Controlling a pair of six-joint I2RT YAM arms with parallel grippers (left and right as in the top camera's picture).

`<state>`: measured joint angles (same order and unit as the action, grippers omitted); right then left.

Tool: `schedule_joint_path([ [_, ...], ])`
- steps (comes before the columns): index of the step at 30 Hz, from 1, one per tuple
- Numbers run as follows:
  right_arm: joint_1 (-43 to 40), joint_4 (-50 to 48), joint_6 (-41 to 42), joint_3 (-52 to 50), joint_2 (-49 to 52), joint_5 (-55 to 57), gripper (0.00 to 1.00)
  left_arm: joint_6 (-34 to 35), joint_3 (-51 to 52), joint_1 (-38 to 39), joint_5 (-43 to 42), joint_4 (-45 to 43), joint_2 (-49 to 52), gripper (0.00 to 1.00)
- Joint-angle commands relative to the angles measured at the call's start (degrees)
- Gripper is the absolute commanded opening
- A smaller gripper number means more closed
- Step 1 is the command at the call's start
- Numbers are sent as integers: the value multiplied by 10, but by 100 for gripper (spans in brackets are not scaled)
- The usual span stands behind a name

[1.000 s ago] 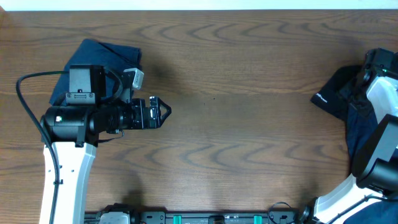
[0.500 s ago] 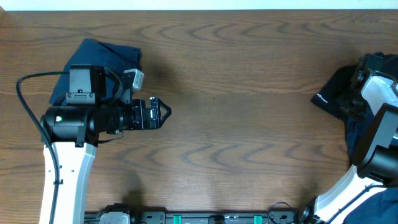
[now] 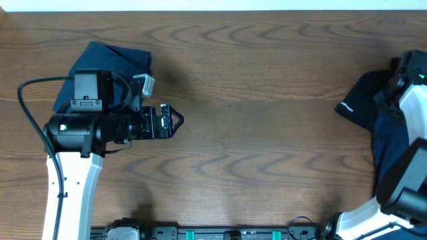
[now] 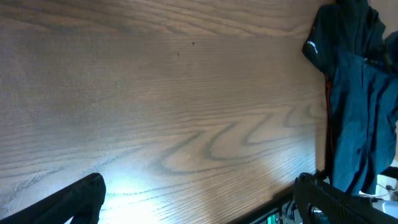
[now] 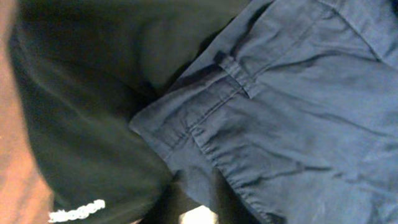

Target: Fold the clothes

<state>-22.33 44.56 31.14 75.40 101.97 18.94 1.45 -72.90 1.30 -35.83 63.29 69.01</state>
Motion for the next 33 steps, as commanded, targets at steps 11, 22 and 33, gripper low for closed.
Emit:
schedule_joint_path([
  [11, -4, -16, 1, 6, 26, -49, 46, -8, -12, 2, -6, 16, 0, 98],
  [22, 1, -41, 1, 6, 124, -54, 47, -8, -12, 2, -6, 15, 0, 98],
  [33, -28, -19, 1, 6, 122, -38, 19, -10, -12, 2, -6, 16, 0, 98],
])
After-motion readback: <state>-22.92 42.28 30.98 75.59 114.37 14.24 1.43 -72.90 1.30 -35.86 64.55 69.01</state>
